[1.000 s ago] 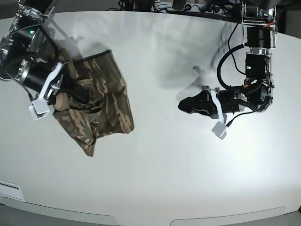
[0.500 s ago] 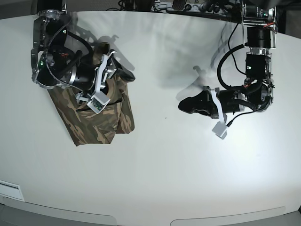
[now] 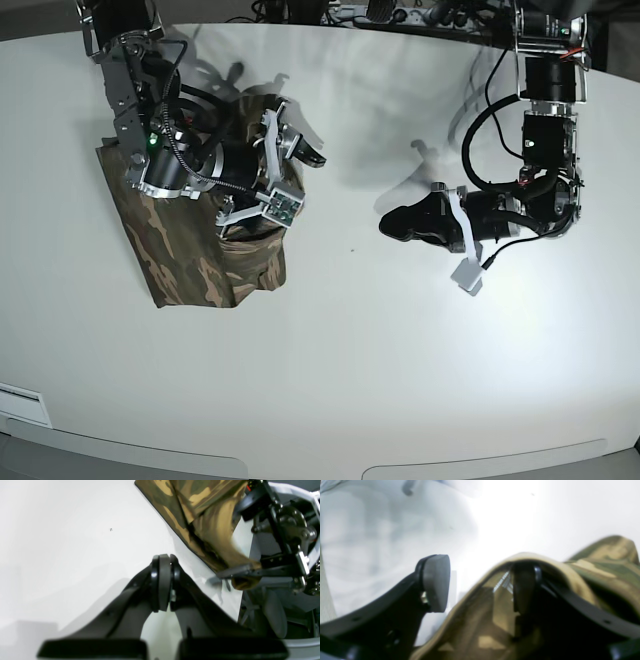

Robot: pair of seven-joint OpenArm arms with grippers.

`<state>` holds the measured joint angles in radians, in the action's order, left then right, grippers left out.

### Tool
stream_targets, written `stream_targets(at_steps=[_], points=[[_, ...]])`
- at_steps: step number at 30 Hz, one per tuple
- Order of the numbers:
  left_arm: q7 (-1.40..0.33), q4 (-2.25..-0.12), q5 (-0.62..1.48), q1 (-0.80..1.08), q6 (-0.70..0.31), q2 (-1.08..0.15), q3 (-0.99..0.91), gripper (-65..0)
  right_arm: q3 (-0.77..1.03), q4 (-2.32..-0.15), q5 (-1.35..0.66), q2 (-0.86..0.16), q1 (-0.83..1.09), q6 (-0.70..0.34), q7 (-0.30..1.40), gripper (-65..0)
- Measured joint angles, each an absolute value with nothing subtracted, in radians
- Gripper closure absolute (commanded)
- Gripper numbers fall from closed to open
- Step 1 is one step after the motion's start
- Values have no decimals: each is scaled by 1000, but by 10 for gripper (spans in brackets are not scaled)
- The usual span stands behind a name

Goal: Fold the T-shirt properly
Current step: 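Fold the lifted end over onto the folded part with the right gripper, then grasp the folded shirt's edges with both grippers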

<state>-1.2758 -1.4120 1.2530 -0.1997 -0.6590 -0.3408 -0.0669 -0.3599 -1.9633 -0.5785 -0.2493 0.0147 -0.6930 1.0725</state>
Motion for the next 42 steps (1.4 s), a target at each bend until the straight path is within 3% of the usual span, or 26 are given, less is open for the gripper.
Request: stream_targets(at_steps=[6,10,13,18,21,25,32,42], points=[[-1276,-1412,1253,-200,-659,-341,-67,0,-426,-1963,-564,-249,16,-694,1072,-325],[-1275,-1412,1253,-200,-659,-341,-67,0,-424,-1970,-556,-249,-24,-693,1068,-190],[-1276,-1412,1253,-200,-659,-341,-67,0,-419,-2004,-556,-249,-65,-693,1059,0],[-1301,-1412,1322,-200,-684,-343,-67,0,-325,-2017,-482,-246,-62,-692,958,0],[-1382,-1412,1466,-212,-686,-343,-64,0,-235,-2017,-371,-246,-82,-568,875,0],[-1396,-1462,1454,-213,-687,-347,-6,0,-113,-2016,-295,-247,-120,-466,862,0],[-1396,-1606,1458,-214,-689,-290,202,0,-64,-1851,-310,-310,-138,-508,771,0],[-1235,-1620,1005,-208,-690,-65,480,0,-73,-1436,-416,-354,-334,-669,728,0]])
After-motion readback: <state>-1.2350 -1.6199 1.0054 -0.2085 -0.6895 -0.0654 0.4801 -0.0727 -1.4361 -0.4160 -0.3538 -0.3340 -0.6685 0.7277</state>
